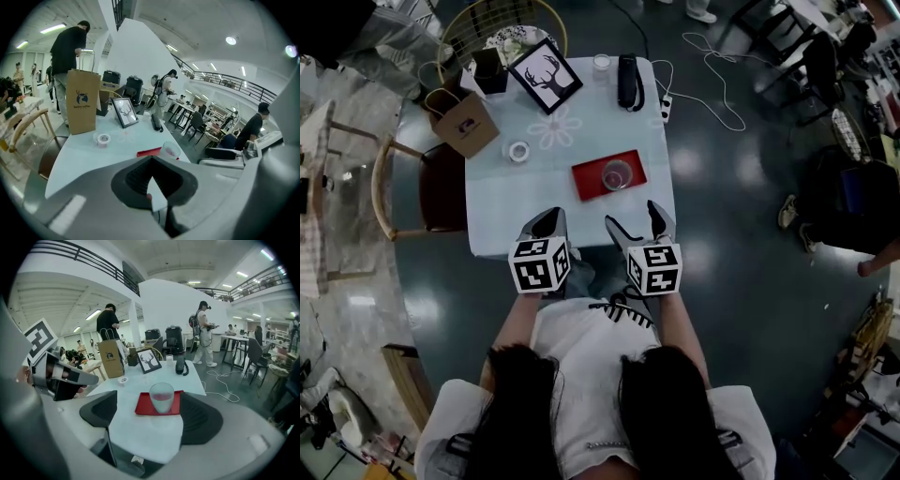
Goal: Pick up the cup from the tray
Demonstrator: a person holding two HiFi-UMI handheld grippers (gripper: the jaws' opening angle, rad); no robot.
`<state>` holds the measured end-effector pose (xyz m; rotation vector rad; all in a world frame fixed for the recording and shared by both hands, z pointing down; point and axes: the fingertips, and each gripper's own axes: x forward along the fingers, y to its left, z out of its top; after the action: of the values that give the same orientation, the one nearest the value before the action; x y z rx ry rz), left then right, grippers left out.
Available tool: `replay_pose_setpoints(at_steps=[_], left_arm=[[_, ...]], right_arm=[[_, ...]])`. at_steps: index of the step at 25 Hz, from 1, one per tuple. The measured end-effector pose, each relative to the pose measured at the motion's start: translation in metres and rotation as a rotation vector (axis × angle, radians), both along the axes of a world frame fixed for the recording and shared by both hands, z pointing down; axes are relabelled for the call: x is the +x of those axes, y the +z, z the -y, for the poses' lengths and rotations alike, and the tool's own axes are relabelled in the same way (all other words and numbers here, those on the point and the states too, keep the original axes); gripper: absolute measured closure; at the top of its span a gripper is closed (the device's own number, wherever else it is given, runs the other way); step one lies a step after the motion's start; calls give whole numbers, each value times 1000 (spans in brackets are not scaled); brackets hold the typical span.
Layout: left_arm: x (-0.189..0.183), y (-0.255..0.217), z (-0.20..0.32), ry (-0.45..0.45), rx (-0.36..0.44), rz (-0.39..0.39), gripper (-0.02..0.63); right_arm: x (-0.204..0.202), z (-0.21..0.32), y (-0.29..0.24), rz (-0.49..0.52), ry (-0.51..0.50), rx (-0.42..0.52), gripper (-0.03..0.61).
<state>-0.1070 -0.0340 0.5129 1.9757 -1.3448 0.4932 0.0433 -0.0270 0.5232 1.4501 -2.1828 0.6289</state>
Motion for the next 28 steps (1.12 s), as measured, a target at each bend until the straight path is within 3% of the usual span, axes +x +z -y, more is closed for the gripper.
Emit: replay_pose_setpoints(at_steps=[6, 13, 28], left_arm=[[-7, 2, 14, 21, -16, 18, 614], [-1, 4, 29, 6, -37, 24, 614], [2, 24, 51, -52, -110, 95, 614]], right_arm=[[3, 22, 5, -15, 73, 12, 135], [-5, 44, 6, 8, 32, 45, 92], [-9, 75, 74, -73, -52, -70, 72]])
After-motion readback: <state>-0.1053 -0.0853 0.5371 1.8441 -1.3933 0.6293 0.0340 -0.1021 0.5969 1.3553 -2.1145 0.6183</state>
